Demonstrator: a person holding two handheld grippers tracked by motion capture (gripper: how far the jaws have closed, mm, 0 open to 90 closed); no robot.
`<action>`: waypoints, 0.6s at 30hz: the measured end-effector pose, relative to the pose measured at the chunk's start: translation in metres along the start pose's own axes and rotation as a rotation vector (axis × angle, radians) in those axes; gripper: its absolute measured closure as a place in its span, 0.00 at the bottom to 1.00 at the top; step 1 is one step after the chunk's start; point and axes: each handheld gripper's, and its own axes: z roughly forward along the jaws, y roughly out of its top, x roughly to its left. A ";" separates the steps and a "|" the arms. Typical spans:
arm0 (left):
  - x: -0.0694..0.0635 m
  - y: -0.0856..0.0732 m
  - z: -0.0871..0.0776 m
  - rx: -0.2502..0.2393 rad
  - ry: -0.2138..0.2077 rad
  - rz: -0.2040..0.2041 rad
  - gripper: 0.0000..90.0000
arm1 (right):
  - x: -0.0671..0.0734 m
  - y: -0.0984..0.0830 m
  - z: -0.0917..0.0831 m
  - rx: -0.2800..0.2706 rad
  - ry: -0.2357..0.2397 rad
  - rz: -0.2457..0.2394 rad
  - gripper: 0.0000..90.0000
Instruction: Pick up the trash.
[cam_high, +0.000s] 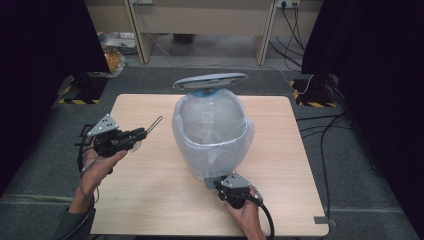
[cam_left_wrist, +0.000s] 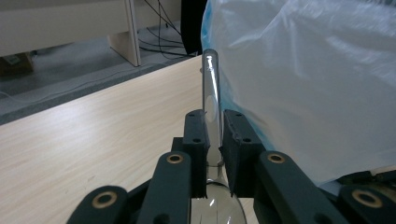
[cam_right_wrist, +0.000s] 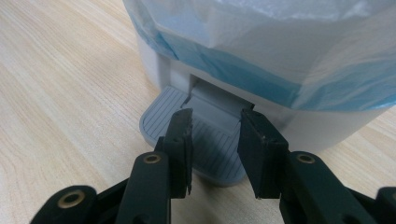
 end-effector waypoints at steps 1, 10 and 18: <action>-0.001 0.003 -0.001 -0.003 -0.003 0.004 0.89 | 0.000 0.000 0.000 0.003 0.000 0.001 0.72; -0.012 0.024 -0.003 -0.011 -0.021 0.047 0.89 | 0.000 0.000 0.000 0.000 0.000 0.000 0.72; -0.015 0.042 -0.005 -0.035 -0.042 0.057 0.89 | 0.000 0.000 0.000 0.003 0.001 0.003 0.72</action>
